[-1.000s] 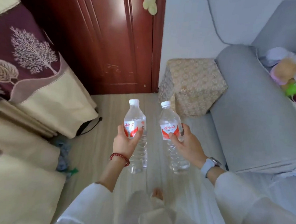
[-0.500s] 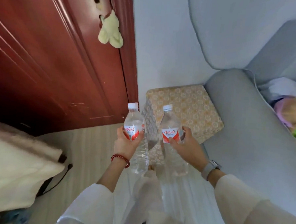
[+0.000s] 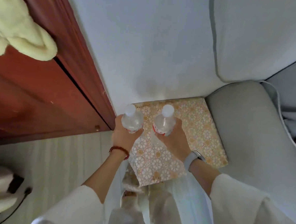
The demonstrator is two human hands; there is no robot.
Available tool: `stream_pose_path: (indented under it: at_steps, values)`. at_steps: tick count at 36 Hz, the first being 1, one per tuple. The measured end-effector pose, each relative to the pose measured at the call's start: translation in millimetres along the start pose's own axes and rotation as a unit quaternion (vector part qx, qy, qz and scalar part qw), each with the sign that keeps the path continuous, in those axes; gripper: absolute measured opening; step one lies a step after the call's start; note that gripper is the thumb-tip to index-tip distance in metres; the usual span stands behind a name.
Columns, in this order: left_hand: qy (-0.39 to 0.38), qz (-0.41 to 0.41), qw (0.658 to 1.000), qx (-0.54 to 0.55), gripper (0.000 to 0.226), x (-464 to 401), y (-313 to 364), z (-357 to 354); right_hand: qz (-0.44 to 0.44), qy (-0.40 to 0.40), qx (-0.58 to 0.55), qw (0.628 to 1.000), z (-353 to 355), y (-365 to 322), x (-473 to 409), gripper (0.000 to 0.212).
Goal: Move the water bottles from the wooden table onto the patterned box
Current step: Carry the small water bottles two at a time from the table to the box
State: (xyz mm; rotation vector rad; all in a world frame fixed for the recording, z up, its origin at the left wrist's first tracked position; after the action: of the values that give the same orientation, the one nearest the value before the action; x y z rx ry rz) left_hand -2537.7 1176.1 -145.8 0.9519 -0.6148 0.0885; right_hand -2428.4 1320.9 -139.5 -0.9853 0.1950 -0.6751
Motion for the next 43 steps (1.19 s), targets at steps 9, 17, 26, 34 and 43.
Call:
stream_pose_path:
  at_steps: [9, 17, 26, 34, 43]
  values:
    - [0.065, 0.017, 0.998, 0.009, 0.083, -75, 13, -49, 0.08, 0.027, -0.049, 0.995, -26, 45, -99, 0.073]
    - [0.046, 0.03, 0.998, -0.007, 0.091, -93, 14, -63, 0.095, 0.004, -0.091, 0.991, -36, 62, -116, 0.071]
    - [-0.042, 0.007, 0.998, -0.044, 0.089, -98, 13, -47, 0.13, -0.074, -0.092, 0.984, -20, 60, -118, 0.066]
    - [0.014, 0.01, 1.0, 0.001, 0.077, -103, 22, -55, 0.126, 0.001, -0.115, 0.985, -33, 55, -126, 0.062]
    - [0.043, 0.023, 0.998, 0.025, 0.079, -118, 30, -61, 0.099, 0.044, -0.112, 0.988, -41, 45, -143, 0.069]
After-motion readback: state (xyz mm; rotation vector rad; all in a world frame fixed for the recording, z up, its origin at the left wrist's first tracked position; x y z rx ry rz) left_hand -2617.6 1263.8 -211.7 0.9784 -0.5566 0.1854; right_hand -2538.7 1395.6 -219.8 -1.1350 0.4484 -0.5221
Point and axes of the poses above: each hand's wrist, its own x-axis away from the middle knuckle, its own z-axis out of the back of the hand, y = z × x, the point moved 4 cm from there along -x, towards the middle knuckle, and after that the axes turned 15 degrees about z, right-handed, at the moved point
